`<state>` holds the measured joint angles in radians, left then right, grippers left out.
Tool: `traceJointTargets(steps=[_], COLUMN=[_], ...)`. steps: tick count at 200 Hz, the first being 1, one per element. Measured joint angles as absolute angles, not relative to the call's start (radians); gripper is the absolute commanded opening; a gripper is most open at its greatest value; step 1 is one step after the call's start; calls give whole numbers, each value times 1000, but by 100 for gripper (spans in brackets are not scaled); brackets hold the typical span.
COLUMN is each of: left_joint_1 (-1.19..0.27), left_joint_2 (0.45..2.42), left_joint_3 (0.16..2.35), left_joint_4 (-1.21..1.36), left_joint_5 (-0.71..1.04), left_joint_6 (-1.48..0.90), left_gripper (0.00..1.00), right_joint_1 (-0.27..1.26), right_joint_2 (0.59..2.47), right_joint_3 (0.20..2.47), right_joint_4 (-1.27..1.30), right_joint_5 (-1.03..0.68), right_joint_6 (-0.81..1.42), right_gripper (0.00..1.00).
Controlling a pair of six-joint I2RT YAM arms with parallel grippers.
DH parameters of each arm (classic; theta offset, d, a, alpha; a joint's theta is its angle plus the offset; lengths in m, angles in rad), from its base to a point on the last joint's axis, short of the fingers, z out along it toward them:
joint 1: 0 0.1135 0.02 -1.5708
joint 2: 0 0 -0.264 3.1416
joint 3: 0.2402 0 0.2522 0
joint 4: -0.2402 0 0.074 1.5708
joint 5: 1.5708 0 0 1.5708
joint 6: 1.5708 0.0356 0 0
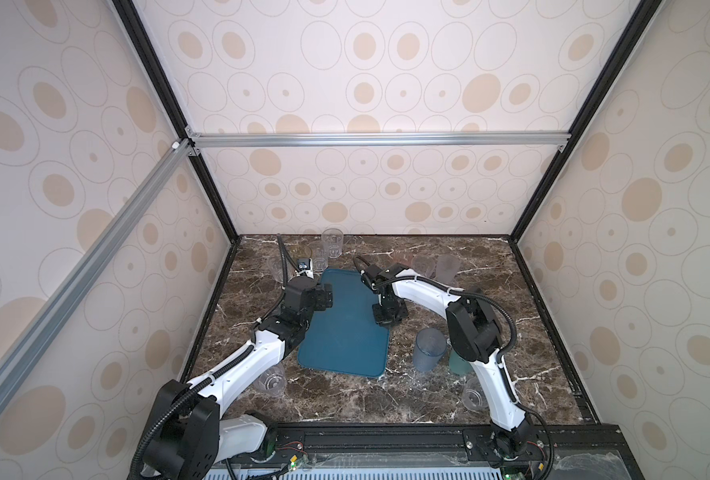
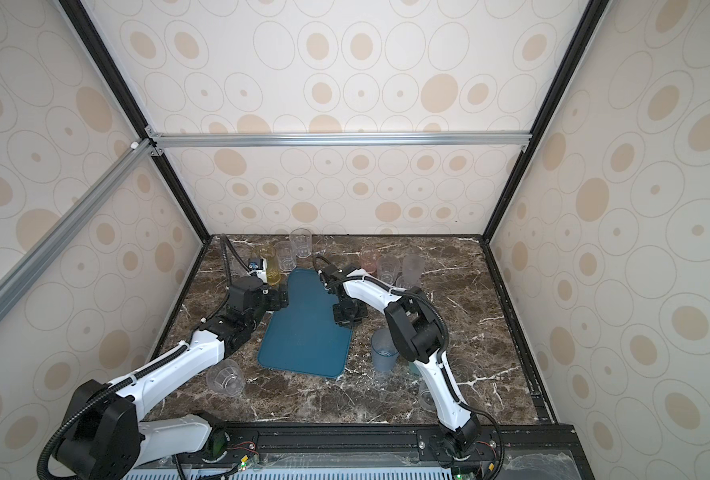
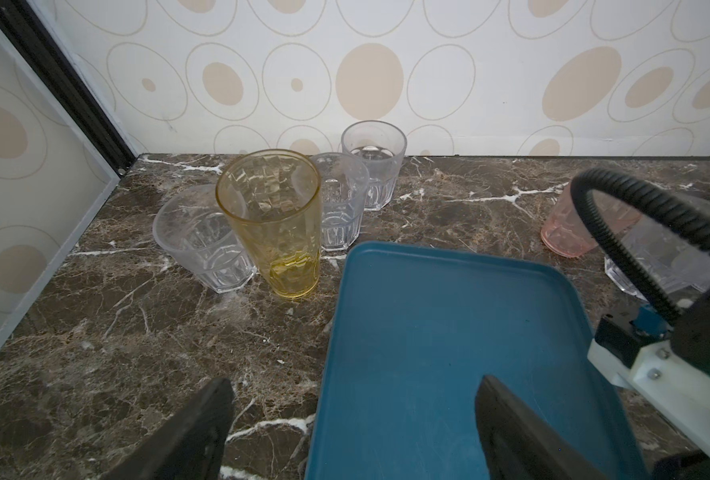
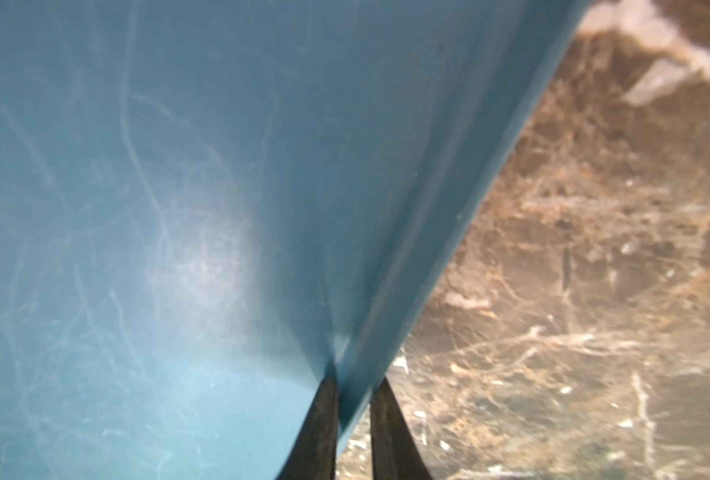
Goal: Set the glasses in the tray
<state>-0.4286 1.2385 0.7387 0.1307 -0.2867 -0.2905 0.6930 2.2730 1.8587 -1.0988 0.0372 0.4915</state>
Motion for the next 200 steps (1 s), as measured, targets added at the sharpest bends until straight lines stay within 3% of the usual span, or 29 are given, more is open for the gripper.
traceJointTargets(steps=[69, 107, 147, 168, 200], left_joint_1=[-429, -429, -429, -429, -429], left_joint_2=[1238, 1246, 1260, 1248, 1201], left_joint_3=[739, 769, 871, 889, 881], left_joint_4=[124, 77, -1, 0, 41], left_joint_5=[-287, -292, -313, -290, -194], left_joint_6=[-291, -291, -270, -256, -281], left_gripper=[91, 91, 91, 87, 70], right_joint_1=[672, 672, 672, 667, 626], right_joint_2=[2302, 2303, 2216, 2108, 1933], right_joint_3=[1921, 1991, 2027, 2027, 2009], right_joint_4=[-1187, -1218, -1234, -1240, -1271], right_joint_5=[83, 73, 43, 45, 47], right_joint_6=[383, 361, 369, 376, 376], right_gripper=[20, 38, 42, 43, 45])
